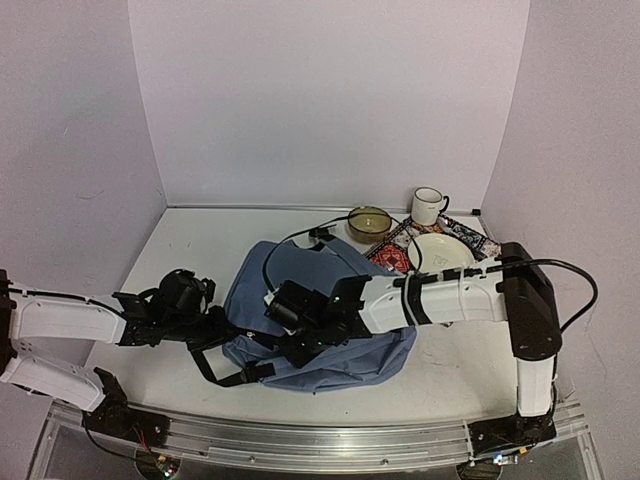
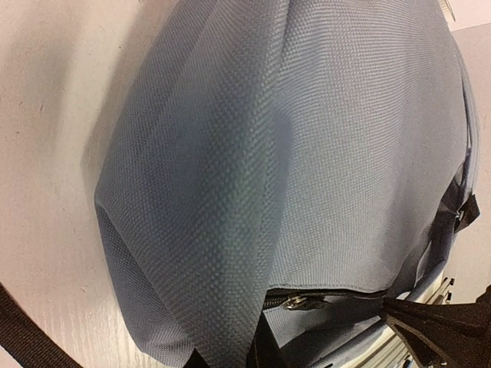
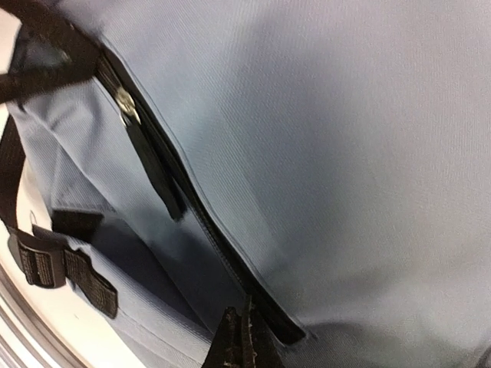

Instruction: Pack the student bag

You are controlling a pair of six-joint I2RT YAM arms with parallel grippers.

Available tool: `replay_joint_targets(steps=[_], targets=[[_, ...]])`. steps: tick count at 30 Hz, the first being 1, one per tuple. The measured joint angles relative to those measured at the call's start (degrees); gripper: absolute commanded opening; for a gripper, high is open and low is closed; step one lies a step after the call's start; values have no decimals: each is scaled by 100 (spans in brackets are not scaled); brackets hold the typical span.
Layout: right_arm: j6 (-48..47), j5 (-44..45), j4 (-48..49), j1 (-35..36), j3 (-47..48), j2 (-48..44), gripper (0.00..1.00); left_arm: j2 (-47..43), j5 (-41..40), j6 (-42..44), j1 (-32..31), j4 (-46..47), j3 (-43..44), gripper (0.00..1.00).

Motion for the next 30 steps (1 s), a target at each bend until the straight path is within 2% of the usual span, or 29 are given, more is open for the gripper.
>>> replay_joint_targets(steps=[13, 30], targets=[[272, 44, -11, 0, -735, -630, 0, -32, -84, 22, -8, -78, 39, 0], [176, -56, -159, 87, -550, -748, 0, -152, -158, 162, -3, -195, 42, 0]])
